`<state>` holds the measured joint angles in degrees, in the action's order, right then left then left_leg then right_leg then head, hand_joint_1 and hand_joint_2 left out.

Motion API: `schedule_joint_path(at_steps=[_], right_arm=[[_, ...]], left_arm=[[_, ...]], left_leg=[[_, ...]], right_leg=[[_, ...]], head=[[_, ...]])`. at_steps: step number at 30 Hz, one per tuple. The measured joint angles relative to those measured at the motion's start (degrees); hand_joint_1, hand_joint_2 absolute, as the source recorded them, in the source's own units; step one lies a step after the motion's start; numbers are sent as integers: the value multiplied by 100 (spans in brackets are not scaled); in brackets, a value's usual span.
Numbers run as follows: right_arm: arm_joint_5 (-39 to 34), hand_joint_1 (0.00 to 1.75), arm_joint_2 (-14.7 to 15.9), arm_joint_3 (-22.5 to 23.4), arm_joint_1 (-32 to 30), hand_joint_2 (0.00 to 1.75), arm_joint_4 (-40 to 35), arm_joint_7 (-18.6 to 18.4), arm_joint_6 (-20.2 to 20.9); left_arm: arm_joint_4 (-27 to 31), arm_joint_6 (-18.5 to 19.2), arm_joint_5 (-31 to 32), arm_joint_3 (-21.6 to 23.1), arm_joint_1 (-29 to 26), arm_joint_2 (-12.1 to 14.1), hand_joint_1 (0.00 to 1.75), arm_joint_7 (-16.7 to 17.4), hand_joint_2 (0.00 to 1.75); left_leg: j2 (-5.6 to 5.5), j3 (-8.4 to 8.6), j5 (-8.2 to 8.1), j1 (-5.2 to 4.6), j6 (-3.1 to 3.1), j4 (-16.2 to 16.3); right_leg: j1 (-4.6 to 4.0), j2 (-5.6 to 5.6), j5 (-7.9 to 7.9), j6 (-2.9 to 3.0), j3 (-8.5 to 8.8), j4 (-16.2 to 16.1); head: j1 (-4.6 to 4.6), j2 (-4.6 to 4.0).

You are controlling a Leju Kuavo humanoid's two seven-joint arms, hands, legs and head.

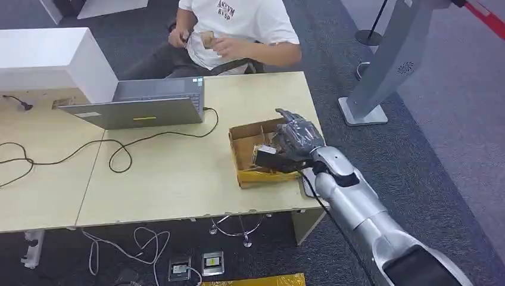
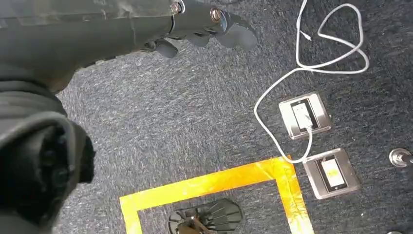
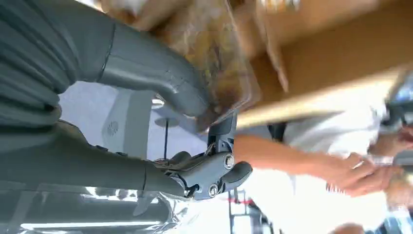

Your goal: Pass the card to the sensor for recognition and then transmit it.

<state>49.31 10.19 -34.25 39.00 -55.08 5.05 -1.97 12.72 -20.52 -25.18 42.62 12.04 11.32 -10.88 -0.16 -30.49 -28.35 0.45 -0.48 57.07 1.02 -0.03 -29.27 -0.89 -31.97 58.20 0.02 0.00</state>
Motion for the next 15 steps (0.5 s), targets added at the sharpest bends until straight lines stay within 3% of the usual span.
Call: schedule_joint_path(at_steps=[15], right_arm=[[-44, 175, 304, 765, 2013, 175, 245, 584, -548]], left_arm=[[79, 9, 155, 142, 225, -2, 0, 2, 0]], left_leg=[[2, -6, 5, -2, 4, 5]], right_leg=[[2, 1, 12, -3, -4, 0]], head=[[-2, 0]])
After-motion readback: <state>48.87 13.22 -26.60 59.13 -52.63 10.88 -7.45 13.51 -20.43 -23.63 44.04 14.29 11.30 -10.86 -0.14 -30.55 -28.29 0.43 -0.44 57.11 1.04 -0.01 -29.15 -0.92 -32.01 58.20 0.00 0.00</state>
